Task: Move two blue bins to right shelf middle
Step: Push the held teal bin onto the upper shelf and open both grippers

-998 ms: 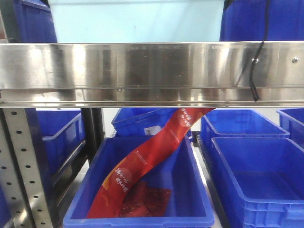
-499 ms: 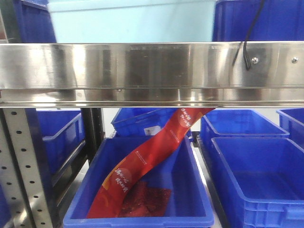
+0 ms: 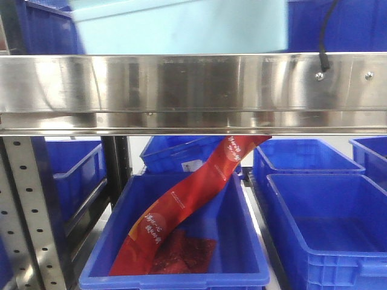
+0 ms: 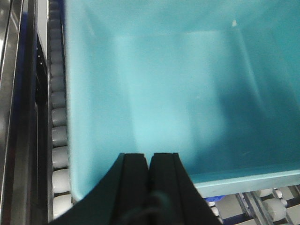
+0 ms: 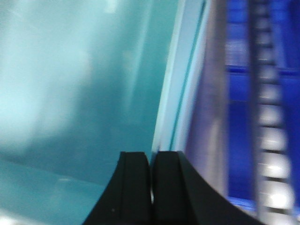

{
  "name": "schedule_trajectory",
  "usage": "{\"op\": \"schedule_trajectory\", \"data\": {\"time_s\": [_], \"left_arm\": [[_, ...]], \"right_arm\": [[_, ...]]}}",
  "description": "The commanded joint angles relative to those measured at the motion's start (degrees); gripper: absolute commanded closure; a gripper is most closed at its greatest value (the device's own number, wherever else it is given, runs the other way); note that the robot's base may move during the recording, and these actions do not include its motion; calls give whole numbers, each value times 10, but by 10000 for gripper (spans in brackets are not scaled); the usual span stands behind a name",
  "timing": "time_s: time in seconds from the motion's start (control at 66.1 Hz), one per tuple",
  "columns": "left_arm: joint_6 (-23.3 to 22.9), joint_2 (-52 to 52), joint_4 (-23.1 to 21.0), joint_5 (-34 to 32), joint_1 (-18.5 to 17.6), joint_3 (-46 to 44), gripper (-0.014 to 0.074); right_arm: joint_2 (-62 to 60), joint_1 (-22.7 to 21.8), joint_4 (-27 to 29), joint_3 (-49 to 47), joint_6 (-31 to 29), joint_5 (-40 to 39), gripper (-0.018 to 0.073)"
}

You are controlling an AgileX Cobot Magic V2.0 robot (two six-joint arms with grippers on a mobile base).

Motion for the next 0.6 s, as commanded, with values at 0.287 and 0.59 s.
{"op": "schedule_trajectory", "data": {"time_s": [0.287,0.59], "left_arm": [[-5,-7,-3,15,-2,-3,707],[-5,-15,-3,12,-3,-3,707]], "right_arm": [[9,-3,8,28,-11,-12,575],[-7,-3,-14,28,-11,-5,336]]}}
